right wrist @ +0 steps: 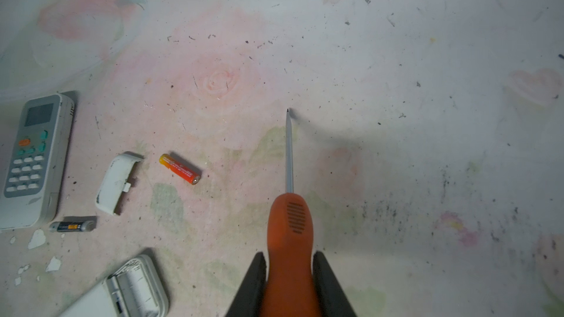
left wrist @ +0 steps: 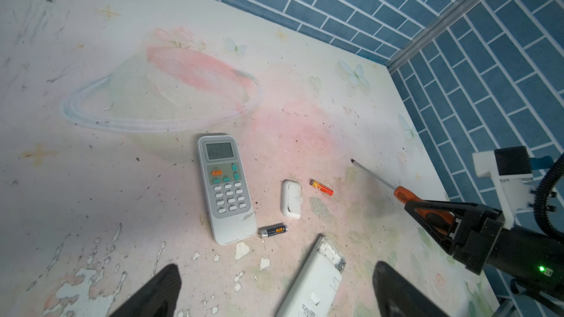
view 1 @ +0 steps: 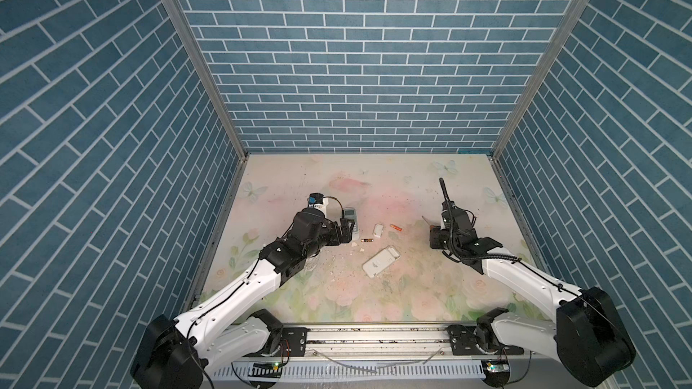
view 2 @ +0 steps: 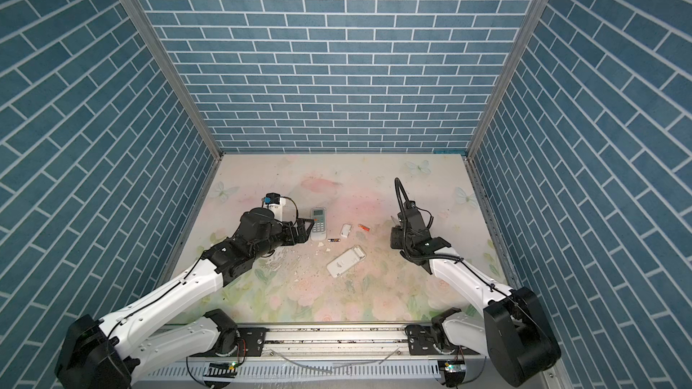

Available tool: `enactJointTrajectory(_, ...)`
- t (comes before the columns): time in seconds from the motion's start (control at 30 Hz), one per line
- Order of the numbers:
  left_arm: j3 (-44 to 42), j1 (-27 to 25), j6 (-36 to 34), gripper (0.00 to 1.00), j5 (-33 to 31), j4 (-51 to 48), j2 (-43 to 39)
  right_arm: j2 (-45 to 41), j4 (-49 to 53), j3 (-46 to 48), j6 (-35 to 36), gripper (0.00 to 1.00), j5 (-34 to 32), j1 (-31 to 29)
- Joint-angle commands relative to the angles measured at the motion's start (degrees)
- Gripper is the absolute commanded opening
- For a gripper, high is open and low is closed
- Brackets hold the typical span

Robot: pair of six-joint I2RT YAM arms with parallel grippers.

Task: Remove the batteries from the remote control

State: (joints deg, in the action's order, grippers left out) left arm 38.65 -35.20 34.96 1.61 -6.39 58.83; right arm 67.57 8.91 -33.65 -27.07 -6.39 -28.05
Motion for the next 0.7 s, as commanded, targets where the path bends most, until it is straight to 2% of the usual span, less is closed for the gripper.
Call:
enactJointTrajectory(0.0, 0.9, 0.21, -0.92, 1.0, -0.89, -1.16, -1.83, -0.54, 7.58, 3.05, -4.61, 0.31, 1.53, -0.86)
enactJointTrajectory(0.13, 0.07, 0.22, -0.94, 1.0, -1.51, -2.0, -3.81, -1.62, 7.63, 4.26, -6.45, 0.36, 1.28, -1.39)
enactJointTrajectory(0.4, -0.94, 0.22, -1.36, 1.0, -2.58, -3.93, -6.32, -2.57, 8.06, 5.13, -7.56, 0.38, 1.02, -1.57)
enactJointTrajectory(0.6, 1.08, 0.22, -1.85, 1.0, -4.93, -9.27, -2.82, -0.7, 8.38, 4.35, -7.78, 0.46, 1.19, -1.66)
enactJointTrajectory(0.67, 4.1, 0.22, -2.18, 1.0, -5.48, -11.81, -0.48, -0.25, 8.36, 3.92, -7.66, 0.47, 1.17, -1.64)
